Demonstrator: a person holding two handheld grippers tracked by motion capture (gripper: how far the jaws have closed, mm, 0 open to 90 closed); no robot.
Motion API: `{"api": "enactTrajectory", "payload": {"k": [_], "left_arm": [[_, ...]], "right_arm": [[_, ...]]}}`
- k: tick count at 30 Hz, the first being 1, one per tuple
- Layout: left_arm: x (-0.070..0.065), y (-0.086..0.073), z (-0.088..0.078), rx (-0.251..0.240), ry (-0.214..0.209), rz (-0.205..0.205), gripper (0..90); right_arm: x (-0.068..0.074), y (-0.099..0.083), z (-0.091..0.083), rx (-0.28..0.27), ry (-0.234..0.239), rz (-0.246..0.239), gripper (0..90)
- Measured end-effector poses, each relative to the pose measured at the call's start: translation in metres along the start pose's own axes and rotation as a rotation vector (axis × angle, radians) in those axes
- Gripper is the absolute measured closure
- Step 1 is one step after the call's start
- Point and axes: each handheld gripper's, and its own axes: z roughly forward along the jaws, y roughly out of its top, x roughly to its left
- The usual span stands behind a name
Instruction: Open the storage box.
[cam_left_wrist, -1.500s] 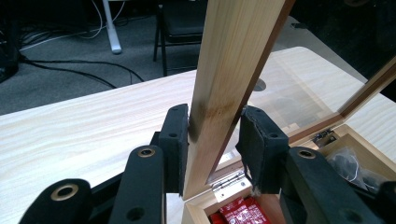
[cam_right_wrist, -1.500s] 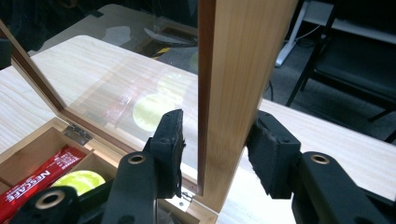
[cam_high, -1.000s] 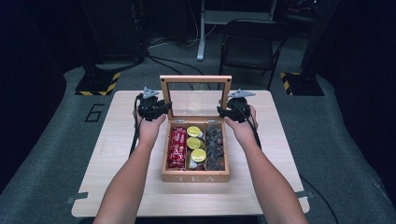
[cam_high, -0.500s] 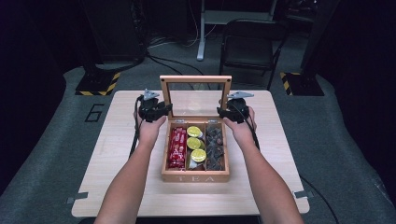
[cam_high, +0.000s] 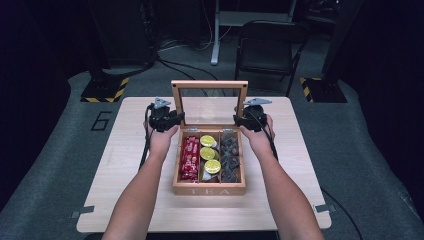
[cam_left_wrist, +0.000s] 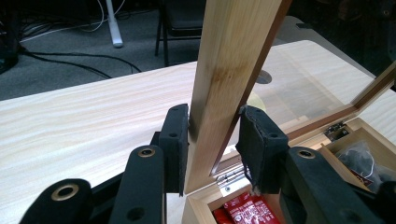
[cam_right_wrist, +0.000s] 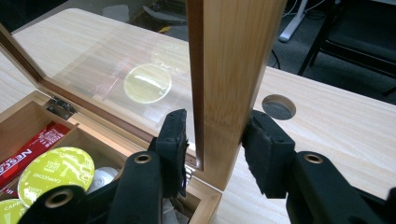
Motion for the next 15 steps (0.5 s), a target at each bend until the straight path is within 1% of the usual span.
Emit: {"api": "enactTrajectory", "payload": {"k": [3, 4, 6, 7, 10, 11, 13, 14, 15], "left_arm": [[0.0001, -0.0013, 0.0013, 0.000, 0.000, -0.004, 63.2], [0.0002, -0.0018, 0.0015, 0.002, -0.001, -0.001, 62.8], [0.0003, -0.0024, 0.0015, 0.007, -0.001, 0.004, 62.6], [0.0004, -0.0027, 0.0014, 0.009, -0.001, 0.003, 62.6], [0.0004, -0.0037, 0.0015, 0.008, 0.000, -0.001, 62.6], [0.0004, -0.0045, 0.0017, 0.007, -0.003, -0.010, 62.6], [0.0008, -0.0048, 0.0018, 0.007, -0.005, -0.009, 62.5], [0.0005, -0.0059, 0.0019, 0.009, -0.009, -0.025, 62.0], [0.0005, -0.0059, 0.0019, 0.009, -0.009, -0.025, 61.6]], "right_arm": [[0.0001, -0.0006, 0.0008, 0.004, 0.001, 0.014, 60.0], [-0.0005, -0.0007, 0.0013, 0.002, 0.001, 0.008, 60.1], [-0.0010, -0.0007, 0.0018, 0.002, 0.004, 0.012, 60.2], [-0.0007, -0.0007, 0.0017, 0.005, 0.005, 0.021, 60.3], [-0.0018, -0.0006, 0.0021, 0.004, 0.008, 0.019, 61.1], [-0.0019, -0.0007, 0.0021, 0.007, 0.007, 0.022, 61.6], [-0.0023, -0.0009, 0.0021, 0.010, 0.007, 0.023, 62.3], [-0.0031, -0.0011, 0.0023, 0.010, 0.005, 0.023, 63.2], [-0.0031, -0.0011, 0.0023, 0.010, 0.005, 0.023, 63.2]]}}
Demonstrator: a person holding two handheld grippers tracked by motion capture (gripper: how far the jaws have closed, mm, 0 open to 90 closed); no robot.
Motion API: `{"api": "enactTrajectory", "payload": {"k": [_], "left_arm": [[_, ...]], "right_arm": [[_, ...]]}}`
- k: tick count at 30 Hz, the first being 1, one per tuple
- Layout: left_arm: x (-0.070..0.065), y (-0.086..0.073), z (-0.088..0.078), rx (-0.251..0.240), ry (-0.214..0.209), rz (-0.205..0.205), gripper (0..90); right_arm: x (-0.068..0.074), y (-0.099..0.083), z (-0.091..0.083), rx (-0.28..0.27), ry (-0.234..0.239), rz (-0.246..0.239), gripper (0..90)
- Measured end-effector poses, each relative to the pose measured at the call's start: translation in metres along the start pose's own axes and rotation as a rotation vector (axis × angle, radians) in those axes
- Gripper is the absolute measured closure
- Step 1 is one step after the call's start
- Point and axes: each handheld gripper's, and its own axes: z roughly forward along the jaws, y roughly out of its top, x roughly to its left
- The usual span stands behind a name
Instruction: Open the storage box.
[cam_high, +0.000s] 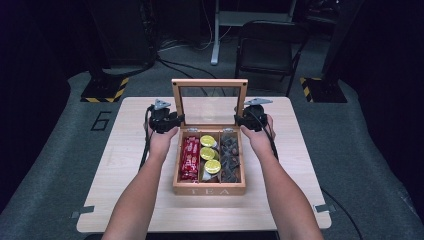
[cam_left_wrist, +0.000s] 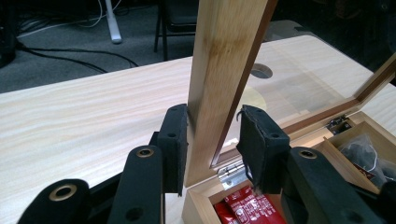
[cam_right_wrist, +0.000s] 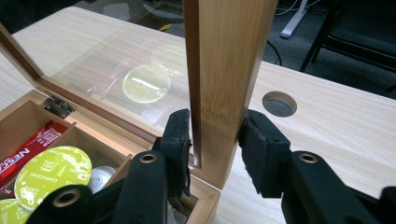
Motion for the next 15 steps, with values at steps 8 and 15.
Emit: {"api": "enactTrajectory", "payload": {"k": [8, 15], "left_arm": [[0.0007, -0.0013, 0.0006, 0.003, -0.010, 0.000, 59.5], [0.0007, -0.0028, -0.0005, 0.006, -0.020, -0.004, 57.1]], "right_arm": [[-0.0010, 0.0000, 0.0000, 0.005, 0.001, 0.005, 64.3], [-0.0004, 0.0004, 0.0011, 0.003, -0.003, 0.015, 64.6]]}}
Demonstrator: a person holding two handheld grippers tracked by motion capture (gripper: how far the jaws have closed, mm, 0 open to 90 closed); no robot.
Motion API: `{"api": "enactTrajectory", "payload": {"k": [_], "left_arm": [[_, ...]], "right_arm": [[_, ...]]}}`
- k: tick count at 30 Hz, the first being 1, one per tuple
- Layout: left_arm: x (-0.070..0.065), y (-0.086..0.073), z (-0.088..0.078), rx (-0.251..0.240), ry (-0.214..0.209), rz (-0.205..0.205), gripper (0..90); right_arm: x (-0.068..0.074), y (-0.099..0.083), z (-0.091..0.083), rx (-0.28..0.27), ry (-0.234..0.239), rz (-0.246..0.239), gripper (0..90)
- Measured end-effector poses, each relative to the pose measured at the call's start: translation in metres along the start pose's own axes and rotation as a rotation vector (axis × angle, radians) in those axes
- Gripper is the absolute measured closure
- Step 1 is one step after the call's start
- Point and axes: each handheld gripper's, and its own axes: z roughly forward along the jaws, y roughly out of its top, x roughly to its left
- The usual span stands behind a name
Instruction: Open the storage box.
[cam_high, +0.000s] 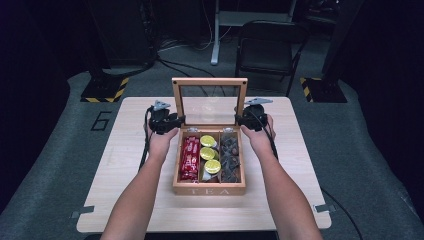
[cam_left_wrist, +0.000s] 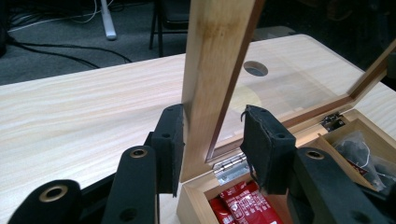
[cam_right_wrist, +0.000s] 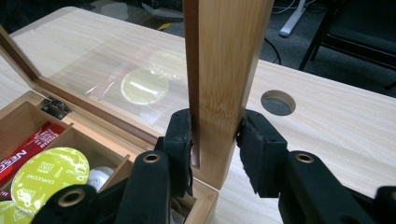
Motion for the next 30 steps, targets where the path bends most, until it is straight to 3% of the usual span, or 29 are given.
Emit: {"api": "enactTrajectory", "payload": {"k": [10, 19, 24, 27, 30], "left_arm": [[-0.004, -0.005, 0.000, 0.011, -0.010, 0.019, 48.8], [-0.002, -0.007, -0.004, 0.005, -0.027, 0.011, 49.1], [0.007, -0.011, -0.009, 0.026, -0.032, 0.036, 49.1], [0.014, -0.015, -0.013, 0.019, -0.025, 0.009, 49.3], [0.020, -0.018, -0.017, 0.026, -0.016, 0.007, 49.3]], "right_arm": [[-0.001, 0.001, 0.001, 0.005, 0.006, 0.019, 64.6], [-0.002, 0.002, 0.003, 0.005, -0.002, 0.015, 64.6], [-0.003, 0.003, 0.004, 0.010, -0.002, 0.016, 64.7], [-0.004, 0.004, 0.005, 0.014, 0.000, 0.013, 64.7], [-0.005, 0.004, 0.006, 0.013, 0.004, 0.019, 64.8]]}}
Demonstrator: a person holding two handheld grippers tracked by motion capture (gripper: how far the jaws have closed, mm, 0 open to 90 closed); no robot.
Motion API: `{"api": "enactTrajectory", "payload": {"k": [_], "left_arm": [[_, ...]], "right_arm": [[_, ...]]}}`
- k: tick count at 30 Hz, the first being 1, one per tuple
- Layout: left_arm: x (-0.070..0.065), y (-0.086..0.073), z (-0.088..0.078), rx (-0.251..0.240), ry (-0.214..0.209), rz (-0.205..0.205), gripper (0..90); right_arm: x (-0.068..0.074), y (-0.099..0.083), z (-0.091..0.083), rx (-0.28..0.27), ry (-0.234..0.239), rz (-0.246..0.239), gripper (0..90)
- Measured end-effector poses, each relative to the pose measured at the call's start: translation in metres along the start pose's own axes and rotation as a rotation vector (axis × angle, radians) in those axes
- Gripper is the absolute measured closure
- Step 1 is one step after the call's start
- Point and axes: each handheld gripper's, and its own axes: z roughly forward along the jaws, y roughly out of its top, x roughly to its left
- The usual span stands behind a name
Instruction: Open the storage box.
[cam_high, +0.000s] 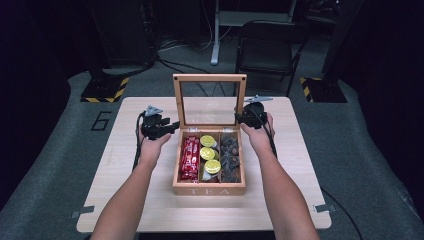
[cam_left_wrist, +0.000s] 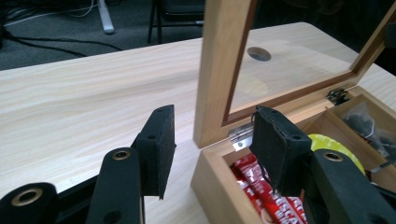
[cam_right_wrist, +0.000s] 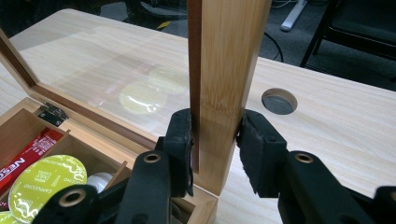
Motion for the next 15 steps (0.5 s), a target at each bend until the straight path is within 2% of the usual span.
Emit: {"api": "enactTrajectory", "payload": {"k": [1, 4, 15], "left_arm": [[0.0018, -0.0004, -0.0006, 0.003, 0.004, 0.010, 49.4], [0.0027, -0.0024, -0.0014, 0.004, 0.000, -0.005, 49.8], [0.0035, -0.0074, -0.0038, 0.006, -0.007, 0.002, 50.5]], "right_arm": [[-0.0005, 0.0001, 0.0003, 0.000, 0.003, 0.004, 64.9], [-0.0010, 0.0012, 0.0005, 0.008, 0.005, 0.001, 64.8], [-0.0048, 0.0025, 0.0040, 0.009, 0.018, 0.001, 64.9]]}}
